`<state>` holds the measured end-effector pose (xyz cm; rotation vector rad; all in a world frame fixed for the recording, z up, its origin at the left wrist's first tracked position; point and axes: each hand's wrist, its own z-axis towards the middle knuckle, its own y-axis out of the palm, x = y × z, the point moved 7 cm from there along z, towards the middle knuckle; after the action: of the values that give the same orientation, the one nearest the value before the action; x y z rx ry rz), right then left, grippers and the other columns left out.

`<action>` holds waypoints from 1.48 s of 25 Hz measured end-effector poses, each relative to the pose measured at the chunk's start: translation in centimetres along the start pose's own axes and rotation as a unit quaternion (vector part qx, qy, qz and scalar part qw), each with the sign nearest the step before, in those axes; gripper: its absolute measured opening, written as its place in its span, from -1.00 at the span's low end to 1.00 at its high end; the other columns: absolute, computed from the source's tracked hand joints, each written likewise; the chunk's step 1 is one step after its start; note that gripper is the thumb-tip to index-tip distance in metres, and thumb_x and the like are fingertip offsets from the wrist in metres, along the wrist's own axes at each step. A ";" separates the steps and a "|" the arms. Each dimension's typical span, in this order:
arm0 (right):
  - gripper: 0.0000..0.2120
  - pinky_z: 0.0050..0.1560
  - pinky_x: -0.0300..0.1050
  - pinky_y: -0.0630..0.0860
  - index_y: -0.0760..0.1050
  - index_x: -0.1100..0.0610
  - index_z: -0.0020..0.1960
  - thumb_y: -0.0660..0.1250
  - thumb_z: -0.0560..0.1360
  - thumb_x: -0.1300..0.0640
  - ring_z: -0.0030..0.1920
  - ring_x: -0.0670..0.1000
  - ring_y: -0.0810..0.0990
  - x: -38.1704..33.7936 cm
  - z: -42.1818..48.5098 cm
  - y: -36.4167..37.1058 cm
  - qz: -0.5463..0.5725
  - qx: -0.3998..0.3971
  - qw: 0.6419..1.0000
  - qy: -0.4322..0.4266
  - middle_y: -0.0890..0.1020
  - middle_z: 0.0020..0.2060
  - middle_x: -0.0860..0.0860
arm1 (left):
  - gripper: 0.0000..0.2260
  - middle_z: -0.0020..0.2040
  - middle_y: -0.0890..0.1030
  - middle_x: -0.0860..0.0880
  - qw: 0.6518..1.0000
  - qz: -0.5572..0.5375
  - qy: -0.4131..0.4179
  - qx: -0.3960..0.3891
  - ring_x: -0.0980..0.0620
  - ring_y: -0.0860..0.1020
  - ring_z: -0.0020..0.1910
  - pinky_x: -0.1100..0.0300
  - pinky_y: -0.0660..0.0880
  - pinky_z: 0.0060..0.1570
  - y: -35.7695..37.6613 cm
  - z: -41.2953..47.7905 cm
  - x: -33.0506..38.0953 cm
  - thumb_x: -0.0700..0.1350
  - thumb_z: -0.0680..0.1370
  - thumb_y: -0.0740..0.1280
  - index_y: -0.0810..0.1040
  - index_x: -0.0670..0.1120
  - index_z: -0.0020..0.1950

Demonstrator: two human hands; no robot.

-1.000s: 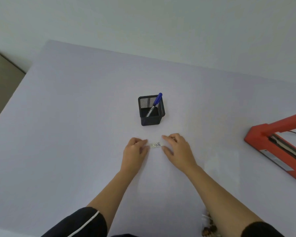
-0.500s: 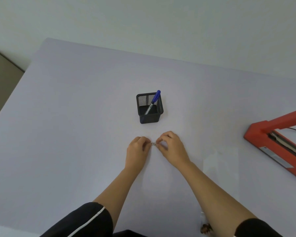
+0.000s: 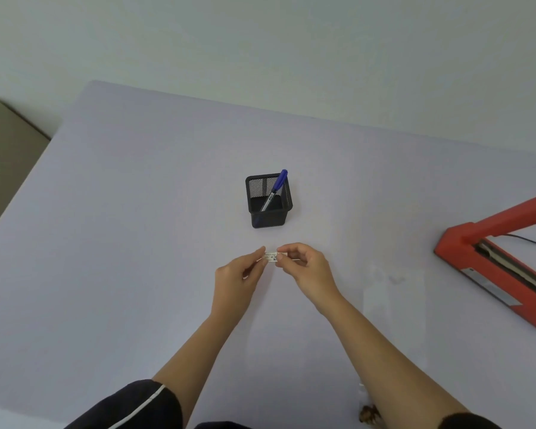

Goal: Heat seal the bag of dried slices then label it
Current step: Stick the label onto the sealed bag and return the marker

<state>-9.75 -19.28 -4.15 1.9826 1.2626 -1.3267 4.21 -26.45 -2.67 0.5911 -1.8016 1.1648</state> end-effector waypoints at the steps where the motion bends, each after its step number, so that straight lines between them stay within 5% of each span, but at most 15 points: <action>1: -0.92 -0.03 -0.23 0.55 0.58 0.00 -0.10 0.38 0.47 0.17 -0.14 -0.11 0.68 -0.1 -0.1 0.1 0.005 -0.003 1.000 0.000 0.67 -0.12 0.01 | -0.77 -0.01 0.68 0.01 1.000 0.004 0.017 0.016 0.22 0.57 -0.15 0.58 0.40 -0.12 -0.2 -0.2 0.2 -0.17 0.50 0.39 0.63 -0.10 0.15; 5: -0.93 -0.05 -0.29 0.54 0.57 0.02 -0.09 0.37 0.48 0.18 -0.15 -0.13 0.67 -0.6 -0.7 0.5 0.010 -0.012 1.000 -0.003 0.67 -0.12 0.01 | -0.77 0.09 0.66 -0.07 0.994 0.032 0.078 0.067 0.25 0.54 0.05 0.61 0.36 0.05 -0.9 -0.9 0.6 -0.22 0.47 0.42 0.64 -0.15 0.12; 10: -0.94 -0.07 -0.32 0.54 0.57 0.04 -0.07 0.37 0.48 0.18 -0.14 -0.12 0.68 -1.4 -1.3 0.9 0.017 -0.016 1.000 -0.018 0.67 -0.12 0.01 | -0.80 0.07 0.67 -0.08 0.991 0.036 0.097 0.084 0.18 0.58 0.03 0.58 0.40 0.03 -1.4 -1.4 1.0 -0.23 0.45 0.43 0.66 -0.15 0.07; 16: -0.94 -0.06 -0.32 0.55 0.57 0.06 -0.08 0.37 0.48 0.19 -0.15 -0.13 0.68 -2.7 -1.8 1.1 0.014 -0.020 0.998 -0.052 0.67 -0.15 0.00 | -0.91 -0.02 0.66 0.08 0.989 -0.111 -0.049 0.088 0.21 0.61 -0.15 0.49 0.48 -0.15 -1.6 -1.5 0.6 -0.19 0.48 0.40 0.65 -0.02 -0.06; 21: -0.94 -0.07 -0.33 0.55 0.58 0.05 -0.06 0.36 0.49 0.16 -0.14 -0.11 0.67 -4.0 -2.5 0.8 0.025 -0.035 0.997 -0.065 0.68 -0.14 0.00 | -0.93 -0.14 0.65 0.06 0.986 -0.123 -0.084 0.071 0.21 0.58 -0.25 0.51 0.41 -0.30 -1.4 -1.4 1.4 -0.17 0.54 0.32 0.57 -0.02 -0.03; 25: -0.81 -0.03 -0.29 0.57 0.54 -0.02 0.02 0.19 0.59 0.20 -0.12 -0.06 0.66 -4.3 -3.0 0.6 0.057 -0.067 0.994 -0.057 0.66 -0.12 -0.06 | -0.90 -0.08 0.55 0.05 0.996 -0.069 -0.017 0.062 0.20 0.55 -0.20 0.48 0.41 -0.25 -1.8 -1.3 2.8 -0.19 0.55 0.29 0.51 0.00 -0.11; 31: -0.74 -0.01 -0.25 0.57 0.49 -0.03 0.15 0.38 0.48 0.11 -0.10 -0.07 0.65 -4.5 -3.2 0.0 0.019 -0.068 0.995 -0.074 0.64 -0.10 -0.08 | -0.93 -0.12 0.47 0.13 0.995 0.002 0.089 0.036 0.22 0.48 -0.18 0.46 0.40 -0.21 -1.7 -1.8 5.0 -0.21 0.54 0.31 0.51 -0.06 -0.11; 37: -0.85 -0.11 -0.40 0.52 0.59 -0.07 0.03 0.39 0.47 0.08 -0.08 -0.12 0.63 -5.1 -3.5 0.0 -0.038 -0.062 0.992 -0.100 0.64 -0.07 -0.18 | -0.98 -0.11 0.50 0.02 0.988 0.028 0.136 0.063 0.12 0.47 -0.17 0.45 0.39 -0.23 -1.7 -2.5 5.5 -0.23 0.54 0.32 0.54 -0.16 -0.08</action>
<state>-8.72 -18.95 1.93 1.6858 1.3017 -1.4081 3.78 -24.59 3.28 0.4320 -1.5282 1.3364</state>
